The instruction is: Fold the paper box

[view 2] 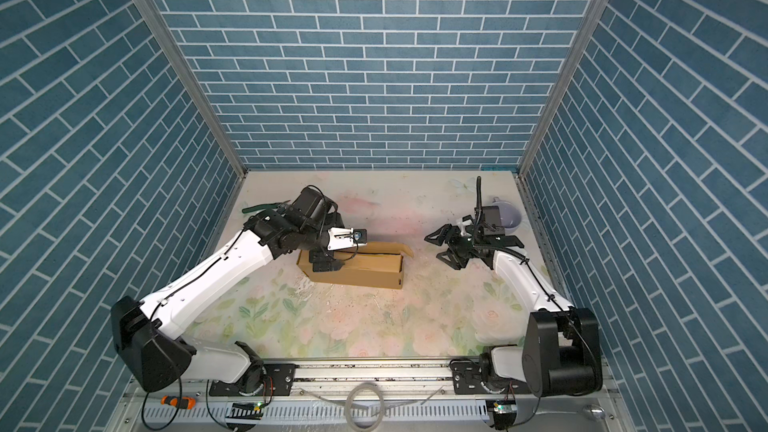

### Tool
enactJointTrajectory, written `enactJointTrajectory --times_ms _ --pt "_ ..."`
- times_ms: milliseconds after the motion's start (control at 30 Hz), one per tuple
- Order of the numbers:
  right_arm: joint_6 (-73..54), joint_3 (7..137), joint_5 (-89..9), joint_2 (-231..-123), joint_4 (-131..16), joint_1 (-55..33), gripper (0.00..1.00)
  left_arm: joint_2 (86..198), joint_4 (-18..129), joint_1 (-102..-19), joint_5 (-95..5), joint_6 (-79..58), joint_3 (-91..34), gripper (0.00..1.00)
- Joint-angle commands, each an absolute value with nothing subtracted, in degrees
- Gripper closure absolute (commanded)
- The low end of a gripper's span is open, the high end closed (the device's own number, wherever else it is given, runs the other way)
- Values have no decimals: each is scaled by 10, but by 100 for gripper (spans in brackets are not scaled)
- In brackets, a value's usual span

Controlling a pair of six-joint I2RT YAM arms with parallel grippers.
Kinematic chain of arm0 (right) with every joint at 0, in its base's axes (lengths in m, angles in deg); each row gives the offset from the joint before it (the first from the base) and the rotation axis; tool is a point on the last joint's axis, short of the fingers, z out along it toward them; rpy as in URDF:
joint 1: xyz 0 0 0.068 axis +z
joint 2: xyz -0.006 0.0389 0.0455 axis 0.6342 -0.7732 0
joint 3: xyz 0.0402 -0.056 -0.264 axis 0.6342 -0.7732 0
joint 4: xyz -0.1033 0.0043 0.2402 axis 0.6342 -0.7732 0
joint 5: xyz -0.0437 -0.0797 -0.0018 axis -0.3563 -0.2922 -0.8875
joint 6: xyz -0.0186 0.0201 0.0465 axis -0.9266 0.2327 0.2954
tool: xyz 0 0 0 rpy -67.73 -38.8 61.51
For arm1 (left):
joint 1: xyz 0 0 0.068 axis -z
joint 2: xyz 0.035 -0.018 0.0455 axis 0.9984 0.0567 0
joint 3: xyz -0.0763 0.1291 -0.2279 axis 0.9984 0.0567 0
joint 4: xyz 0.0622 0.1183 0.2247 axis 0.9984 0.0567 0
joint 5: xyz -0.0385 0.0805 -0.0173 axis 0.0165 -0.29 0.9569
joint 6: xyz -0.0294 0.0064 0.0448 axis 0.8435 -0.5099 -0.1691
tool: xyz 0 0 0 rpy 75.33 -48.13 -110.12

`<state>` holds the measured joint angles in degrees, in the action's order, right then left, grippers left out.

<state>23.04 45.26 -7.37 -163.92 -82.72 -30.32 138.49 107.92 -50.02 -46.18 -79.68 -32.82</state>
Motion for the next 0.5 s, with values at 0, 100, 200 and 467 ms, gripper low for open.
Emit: enactJointTrajectory --times_ms 0,100,200,467 --pt "159 505 -114 -1615 -877 -292 27 1364 1054 -501 -442 -786 -319 0" --pt "101 549 -152 -1610 -933 -274 27 1340 1034 -503 -428 -773 -312 0" --pt "75 569 -184 -1601 -952 -255 26 1339 1016 -503 -393 -763 -303 3" --pt "77 566 -200 -1588 -941 -208 26 1366 1024 -503 -403 -766 -299 6"
